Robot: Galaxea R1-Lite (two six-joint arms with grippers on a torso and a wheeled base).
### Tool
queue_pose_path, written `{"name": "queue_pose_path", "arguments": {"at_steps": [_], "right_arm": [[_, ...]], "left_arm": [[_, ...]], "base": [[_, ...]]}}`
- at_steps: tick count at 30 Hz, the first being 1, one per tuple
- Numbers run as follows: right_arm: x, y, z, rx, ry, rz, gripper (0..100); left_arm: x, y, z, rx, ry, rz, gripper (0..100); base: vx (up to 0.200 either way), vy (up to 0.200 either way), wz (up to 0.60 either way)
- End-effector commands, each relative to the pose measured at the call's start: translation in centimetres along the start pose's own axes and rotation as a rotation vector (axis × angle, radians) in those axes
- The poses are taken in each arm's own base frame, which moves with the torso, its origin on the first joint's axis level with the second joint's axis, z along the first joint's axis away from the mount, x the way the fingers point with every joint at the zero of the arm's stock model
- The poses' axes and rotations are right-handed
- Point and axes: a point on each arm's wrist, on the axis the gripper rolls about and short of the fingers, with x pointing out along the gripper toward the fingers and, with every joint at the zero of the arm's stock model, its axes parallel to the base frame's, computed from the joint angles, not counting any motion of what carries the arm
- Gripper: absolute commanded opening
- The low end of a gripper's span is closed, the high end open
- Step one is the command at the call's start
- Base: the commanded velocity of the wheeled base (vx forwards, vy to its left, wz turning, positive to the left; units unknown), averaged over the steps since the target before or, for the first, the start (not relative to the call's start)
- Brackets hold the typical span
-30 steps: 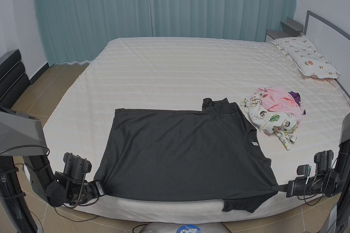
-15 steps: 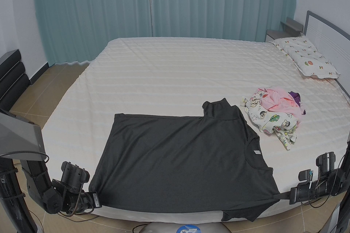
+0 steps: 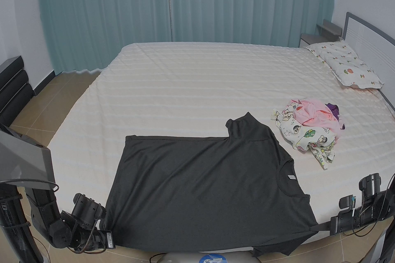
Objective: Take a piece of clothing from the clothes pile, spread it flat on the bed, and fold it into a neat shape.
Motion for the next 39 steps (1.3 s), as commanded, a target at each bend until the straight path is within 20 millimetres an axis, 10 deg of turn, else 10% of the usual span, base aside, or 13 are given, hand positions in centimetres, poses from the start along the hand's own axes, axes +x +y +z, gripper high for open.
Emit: {"name": "queue_pose_path", "arguments": {"at_steps": [1, 39], "right_arm": [[-0.3, 0.3, -0.2, -0.010, -0.011, 0.002, 0], [1.0, 0.6, 6.2, -0.117, -0.229, 0.077, 0]], "left_arm": [[-0.3, -0.2, 0.4, -0.006, -0.031, -0.016, 0], [-2.8, -2.8, 9.4, -0.124, -0.308, -0.135, 0]], "base": [[0.000, 0.000, 0.00], [0.000, 0.000, 0.00]]}}
